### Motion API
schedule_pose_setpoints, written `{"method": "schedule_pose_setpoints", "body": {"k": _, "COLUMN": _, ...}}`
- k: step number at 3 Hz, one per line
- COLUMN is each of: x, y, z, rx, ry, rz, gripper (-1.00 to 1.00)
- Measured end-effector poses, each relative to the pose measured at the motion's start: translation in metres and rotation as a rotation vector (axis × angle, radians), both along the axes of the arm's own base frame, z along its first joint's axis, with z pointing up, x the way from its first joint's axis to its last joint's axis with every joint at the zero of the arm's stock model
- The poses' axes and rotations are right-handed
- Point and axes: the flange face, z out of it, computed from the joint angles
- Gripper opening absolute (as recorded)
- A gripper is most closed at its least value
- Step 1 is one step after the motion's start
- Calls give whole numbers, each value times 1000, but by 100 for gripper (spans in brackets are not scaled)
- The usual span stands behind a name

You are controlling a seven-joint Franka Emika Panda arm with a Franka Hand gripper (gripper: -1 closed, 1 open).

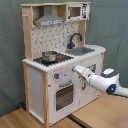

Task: Play with the kitchen

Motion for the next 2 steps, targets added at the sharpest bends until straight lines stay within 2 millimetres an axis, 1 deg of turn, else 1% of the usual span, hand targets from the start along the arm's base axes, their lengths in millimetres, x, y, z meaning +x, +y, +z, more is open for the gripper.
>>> {"method": "schedule_pose_setpoints", "body": {"k": 1, "x": -22, "y": 18, "z": 4, "rx": -41, "ry": -20, "rz": 4, "gripper": 100}}
{"method": "schedule_pose_setpoints", "body": {"k": 2, "x": -41, "y": 29, "z": 7, "rx": -92, "ry": -36, "rz": -2, "gripper": 100}}
